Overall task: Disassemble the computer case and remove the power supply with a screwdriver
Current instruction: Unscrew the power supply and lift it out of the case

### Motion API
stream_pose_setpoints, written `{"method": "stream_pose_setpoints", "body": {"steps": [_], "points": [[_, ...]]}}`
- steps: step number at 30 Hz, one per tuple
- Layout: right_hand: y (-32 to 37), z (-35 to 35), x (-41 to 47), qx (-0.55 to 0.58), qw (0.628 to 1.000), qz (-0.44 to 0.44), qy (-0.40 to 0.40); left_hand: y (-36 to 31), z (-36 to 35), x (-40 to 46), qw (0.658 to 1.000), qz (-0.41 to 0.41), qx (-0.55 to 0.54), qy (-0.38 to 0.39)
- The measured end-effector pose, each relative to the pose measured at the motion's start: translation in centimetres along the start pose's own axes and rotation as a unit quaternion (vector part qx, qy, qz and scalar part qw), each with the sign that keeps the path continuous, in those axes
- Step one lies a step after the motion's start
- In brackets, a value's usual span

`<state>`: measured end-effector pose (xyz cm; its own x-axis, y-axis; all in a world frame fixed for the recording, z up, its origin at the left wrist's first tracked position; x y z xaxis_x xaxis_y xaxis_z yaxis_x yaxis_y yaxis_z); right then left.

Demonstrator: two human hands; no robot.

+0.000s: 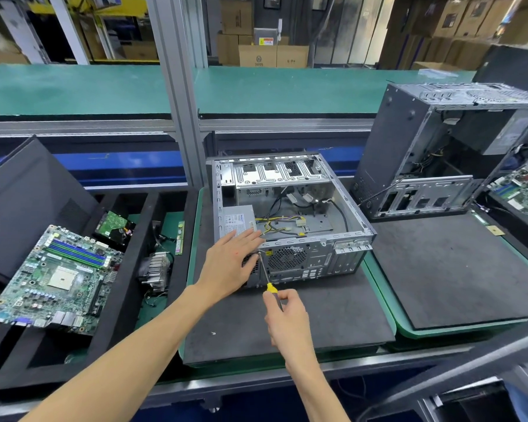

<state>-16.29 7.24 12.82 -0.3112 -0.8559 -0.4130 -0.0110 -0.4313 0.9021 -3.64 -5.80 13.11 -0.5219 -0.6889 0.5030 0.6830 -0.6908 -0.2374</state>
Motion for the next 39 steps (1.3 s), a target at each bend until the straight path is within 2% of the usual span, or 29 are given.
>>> {"method": "stream_pose_setpoints", "body": {"steps": [2, 5, 9, 11, 13, 16, 18, 21, 25, 27, 28, 31, 33, 35, 39], "points": [[0.1, 0.2, 0.3, 0.069, 0.994, -0.075, 0.04, -0.1, 0.1, 0.0, 1.0, 0.004, -0.002, 0.007], [0.6, 0.7, 0.3, 0.248, 0.936, -0.204, 0.143, -0.1, 0.2, 0.0, 1.0, 0.004, 0.001, 0.011], [1.4, 1.2, -0.5, 0.42, 0.846, -0.249, 0.215, 0.2, 0.0, 0.1, 1.0, -0.001, 0.008, 0.011], [1.5, 1.2, -0.9, 0.458, 0.824, -0.244, 0.228, 0.3, -0.2, 0.1, 1.0, 0.0, 0.011, 0.008], [1.4, 0.9, -1.2, 0.453, 0.834, -0.231, 0.214, 0.4, -0.4, 0.1, 1.0, -0.004, 0.018, 0.002], [1.2, 0.5, -1.3, 0.385, 0.885, -0.206, 0.162, 0.6, -0.7, 0.0, 0.999, -0.021, 0.029, -0.019], [1.1, 0.5, -1.1, 0.345, 0.901, -0.211, 0.156, 0.7, -0.9, -0.1, 0.998, -0.032, 0.042, -0.032], [1.5, 0.9, -0.7, 0.382, 0.862, -0.267, 0.197, 0.9, -1.1, -0.1, 0.997, -0.042, 0.043, -0.042], [1.7, 1.4, -0.8, 0.462, 0.814, -0.276, 0.22, 0.7, -0.8, -0.1, 0.996, -0.056, 0.047, -0.059], [1.6, 1.3, -1.0, 0.47, 0.812, -0.265, 0.224, 0.6, -0.7, 0.0, 0.995, -0.063, 0.054, -0.058], [1.5, 1.1, -1.0, 0.449, 0.829, -0.255, 0.214, 0.6, -0.7, 0.0, 0.995, -0.066, 0.058, -0.057], [1.1, 0.2, -1.0, 0.293, 0.929, -0.179, 0.139, 0.7, -0.8, 0.0, 0.993, -0.074, 0.066, -0.057], [1.1, -0.3, -0.8, 0.243, 0.951, -0.149, 0.118, 0.8, -0.9, 0.0, 0.993, -0.078, 0.069, -0.06], [1.2, -0.2, -0.7, 0.269, 0.937, -0.179, 0.132, 0.9, -0.8, 0.0, 0.993, -0.082, 0.069, -0.059], [1.2, 0.6, -0.7, 0.363, 0.882, -0.245, 0.174, 0.8, -0.7, 0.0, 0.992, -0.081, 0.073, -0.056]]}}
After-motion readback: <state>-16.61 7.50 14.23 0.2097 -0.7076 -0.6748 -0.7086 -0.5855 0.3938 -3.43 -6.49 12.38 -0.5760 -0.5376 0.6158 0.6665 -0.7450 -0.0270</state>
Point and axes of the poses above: each hand's wrist, its own x-axis towards the middle knuckle, its own z-axis out of the back of the hand, y = z × x, the point moved 1 cm from there along x, towards the middle knuckle, and after that the axes turned 3 degrees about -z, right-handed, at the moved point
